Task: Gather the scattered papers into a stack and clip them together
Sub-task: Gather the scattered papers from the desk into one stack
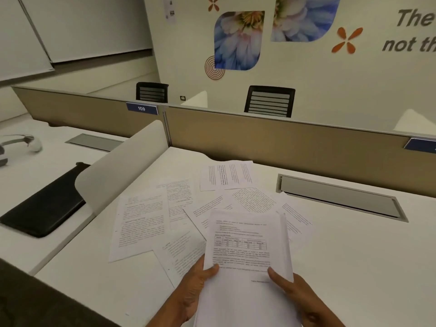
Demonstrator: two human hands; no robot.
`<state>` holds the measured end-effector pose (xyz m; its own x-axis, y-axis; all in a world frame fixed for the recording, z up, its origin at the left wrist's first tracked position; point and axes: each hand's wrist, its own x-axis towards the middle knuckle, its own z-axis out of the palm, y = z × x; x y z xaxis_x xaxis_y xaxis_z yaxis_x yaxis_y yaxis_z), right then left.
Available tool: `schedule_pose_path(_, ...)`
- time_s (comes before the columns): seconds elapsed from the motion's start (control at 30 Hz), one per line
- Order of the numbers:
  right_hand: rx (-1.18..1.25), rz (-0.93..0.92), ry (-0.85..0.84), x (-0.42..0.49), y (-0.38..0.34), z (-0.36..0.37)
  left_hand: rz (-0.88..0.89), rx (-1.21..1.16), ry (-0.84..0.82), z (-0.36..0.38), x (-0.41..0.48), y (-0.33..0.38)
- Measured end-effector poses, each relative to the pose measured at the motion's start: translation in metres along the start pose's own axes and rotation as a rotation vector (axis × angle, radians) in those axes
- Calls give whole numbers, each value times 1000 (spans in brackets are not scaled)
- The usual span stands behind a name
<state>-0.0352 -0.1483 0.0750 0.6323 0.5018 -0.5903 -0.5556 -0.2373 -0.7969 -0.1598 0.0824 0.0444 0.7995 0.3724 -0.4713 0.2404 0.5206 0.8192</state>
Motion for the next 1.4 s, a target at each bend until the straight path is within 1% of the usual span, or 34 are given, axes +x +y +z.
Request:
schedule_pose_path(0.1, 10, -28, -10, 16, -1, 52, -63, 43, -45, -37, 14, 23)
schedule_pose_path(0.23, 10, -1, -58, 37, 2, 117, -184, 86, -176, -107, 32, 51)
schedule_pose_path(0.3, 12, 38, -55, 46, 5, 142, -233, 94, -188, -134, 41, 58)
schedule_pose_path(0.33, 14, 50, -28, 51, 5, 154, -245, 94, -169, -144, 45, 61)
schedule_pose_path(0.4, 1, 61, 85, 61, 1, 171, -235, 93, -112, -160, 54, 69)
schedule_pose_path(0.5, -82, 36, 434, 86, -6, 170, -188, 55, -78, -175, 69, 86)
schedule_pose_path(0.57, -213, -24, 633, 101, -8, 155, -155, 21, -57, -179, 80, 94)
schedule_pose_path(0.63, -392, -82, 709, 115, -11, 137, -129, -33, -28, -179, 89, 99)
schedule_pose_path(0.73, -644, -123, 719, 141, -19, 109, -103, -82, 15, -174, 99, 101)
schedule_pose_path(0.83, -885, -64, 704, 166, -32, 85, -101, -106, 75, -166, 109, 96)
schedule_pose_path(0.97, -1049, 60, 606, 185, -39, 58, -122, -118, 114, -155, 115, 88)
schedule_pose_path(1.03, -1121, 89, 576, 192, -40, 50, -127, -121, 120, -151, 113, 85)
schedule_pose_path(1.23, -1122, 139, 481, 206, -55, 39, -126, -139, 195, -141, 111, 84)
schedule_pose_path(1.4, -998, 61, 417, 209, -59, 45, -121, -179, 211, -134, 112, 83)
